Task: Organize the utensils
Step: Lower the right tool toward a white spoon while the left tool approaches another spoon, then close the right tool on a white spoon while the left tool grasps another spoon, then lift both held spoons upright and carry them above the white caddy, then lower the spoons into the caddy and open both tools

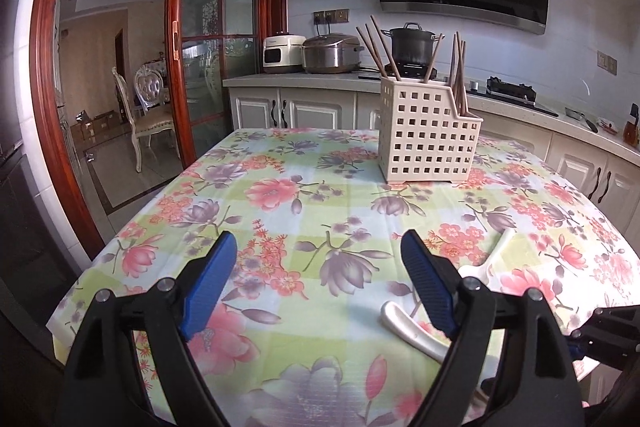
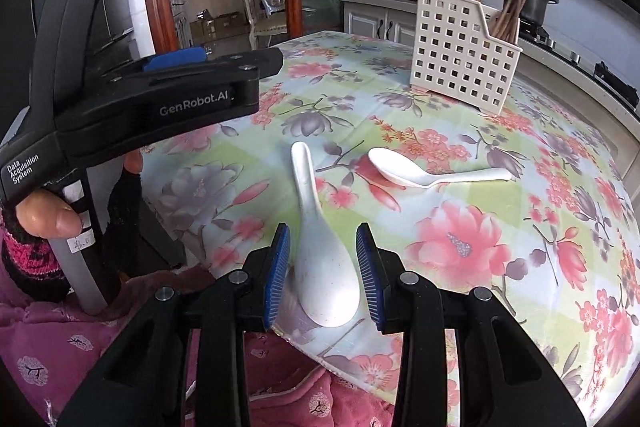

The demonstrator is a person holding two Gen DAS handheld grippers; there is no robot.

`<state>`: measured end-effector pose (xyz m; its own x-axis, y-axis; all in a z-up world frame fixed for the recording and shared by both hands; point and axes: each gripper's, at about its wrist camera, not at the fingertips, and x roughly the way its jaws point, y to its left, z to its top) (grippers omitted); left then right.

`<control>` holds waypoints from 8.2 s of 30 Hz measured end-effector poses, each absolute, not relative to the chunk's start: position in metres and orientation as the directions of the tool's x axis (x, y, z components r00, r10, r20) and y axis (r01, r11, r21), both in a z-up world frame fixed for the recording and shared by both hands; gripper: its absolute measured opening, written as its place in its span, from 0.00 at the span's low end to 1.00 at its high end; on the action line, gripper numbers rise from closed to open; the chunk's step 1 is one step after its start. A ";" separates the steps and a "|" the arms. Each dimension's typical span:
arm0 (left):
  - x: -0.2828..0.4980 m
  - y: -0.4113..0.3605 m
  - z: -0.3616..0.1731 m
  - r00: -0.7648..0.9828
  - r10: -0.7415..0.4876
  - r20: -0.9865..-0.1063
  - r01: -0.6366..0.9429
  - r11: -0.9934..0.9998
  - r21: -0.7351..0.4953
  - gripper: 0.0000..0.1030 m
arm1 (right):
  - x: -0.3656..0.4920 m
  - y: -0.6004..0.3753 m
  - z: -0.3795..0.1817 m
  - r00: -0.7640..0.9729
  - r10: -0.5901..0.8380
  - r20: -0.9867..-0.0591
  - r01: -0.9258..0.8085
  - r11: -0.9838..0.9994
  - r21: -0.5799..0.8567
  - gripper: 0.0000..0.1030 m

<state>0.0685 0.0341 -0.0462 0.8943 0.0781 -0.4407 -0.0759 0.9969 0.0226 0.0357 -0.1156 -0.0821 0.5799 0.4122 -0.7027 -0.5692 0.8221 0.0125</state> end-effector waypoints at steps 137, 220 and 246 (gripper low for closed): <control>0.200 -0.024 -0.088 0.698 -0.003 -0.716 0.090 0.992 0.084 0.62 | 0.196 -0.185 -0.093 0.587 0.196 -0.785 -0.320 0.947 -0.002 0.34; 0.197 -0.024 -0.011 0.851 -0.121 -0.511 0.175 0.983 0.058 0.33 | 0.200 -0.185 0.000 0.788 0.282 -0.547 -0.257 0.958 0.124 0.29; 0.247 -0.029 0.114 0.894 -0.198 -0.402 0.230 0.973 0.031 0.33 | 0.286 -0.204 0.078 0.834 0.281 -0.474 -0.233 0.959 0.159 0.29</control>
